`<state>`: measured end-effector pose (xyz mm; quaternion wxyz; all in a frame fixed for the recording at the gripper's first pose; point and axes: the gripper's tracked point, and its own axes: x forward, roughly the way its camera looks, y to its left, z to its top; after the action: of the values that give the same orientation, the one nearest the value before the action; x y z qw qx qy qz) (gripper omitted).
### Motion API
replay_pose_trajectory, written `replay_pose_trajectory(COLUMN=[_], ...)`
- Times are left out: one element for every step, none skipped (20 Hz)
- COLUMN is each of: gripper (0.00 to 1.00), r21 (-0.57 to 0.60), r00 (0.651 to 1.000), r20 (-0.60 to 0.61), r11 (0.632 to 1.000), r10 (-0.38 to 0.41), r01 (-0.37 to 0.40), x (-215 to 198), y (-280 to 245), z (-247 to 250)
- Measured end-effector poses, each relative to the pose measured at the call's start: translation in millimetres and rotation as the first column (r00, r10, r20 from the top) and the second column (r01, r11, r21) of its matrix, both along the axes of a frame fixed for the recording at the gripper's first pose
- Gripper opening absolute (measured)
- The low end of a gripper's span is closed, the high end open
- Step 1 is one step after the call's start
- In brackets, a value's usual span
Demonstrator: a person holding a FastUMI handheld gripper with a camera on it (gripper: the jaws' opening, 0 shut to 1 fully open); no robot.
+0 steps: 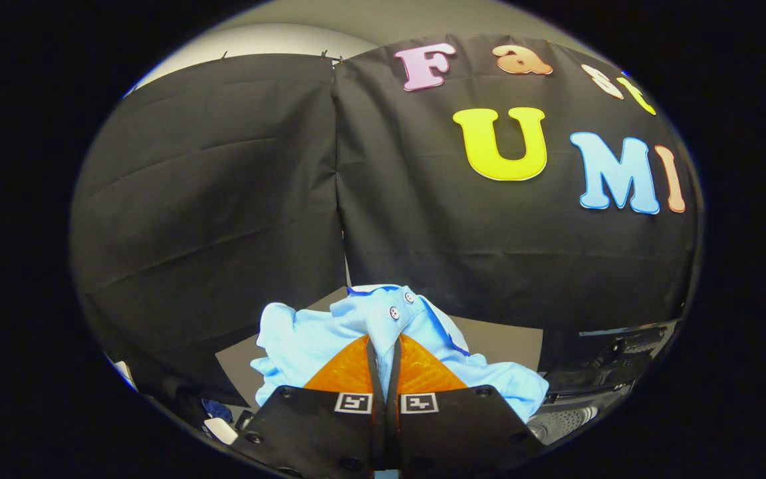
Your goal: Put the clothes into the washing machine and then close the washing machine lid.
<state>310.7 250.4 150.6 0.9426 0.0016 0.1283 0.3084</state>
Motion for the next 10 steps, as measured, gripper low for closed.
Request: replay_pose_trajectory(gripper=[0.02, 0.02, 0.02, 0.02, 0.02, 0.02, 0.02, 0.02, 0.01, 0.01], r21=[-0.002, -0.005, -0.002, 0.001, 0.004, 0.007, 0.009, 0.011, 0.012, 0.014], r00=[1.000, 1.000, 1.000, 0.999, 0.999, 0.999, 0.998, 0.998, 0.997, 0.996], r20=[0.012, 0.020, 0.025, 0.029, 0.033, 0.034, 0.038, 0.042, 0.049, 0.057], r11=[1.000, 1.000, 1.000, 1.000, 0.999, 0.999, 0.999, 0.998, 0.998, 0.997], r10=[-0.009, -0.012, -0.019, -0.025, -0.033, -0.041, -0.047, -0.056, -0.062, -0.071], r01=[0.009, 0.012, 0.019, 0.025, 0.033, 0.041, 0.047, 0.055, 0.061, 0.070], x=[2, 3, 4, 4, 4, 4, 3, 3, 4, 4], y=[-6, -11, -15, -19, -24, -29, -34, -40, -46, -51], z=[2, 5, 6, 9, 9, 12, 12, 15, 17, 19])
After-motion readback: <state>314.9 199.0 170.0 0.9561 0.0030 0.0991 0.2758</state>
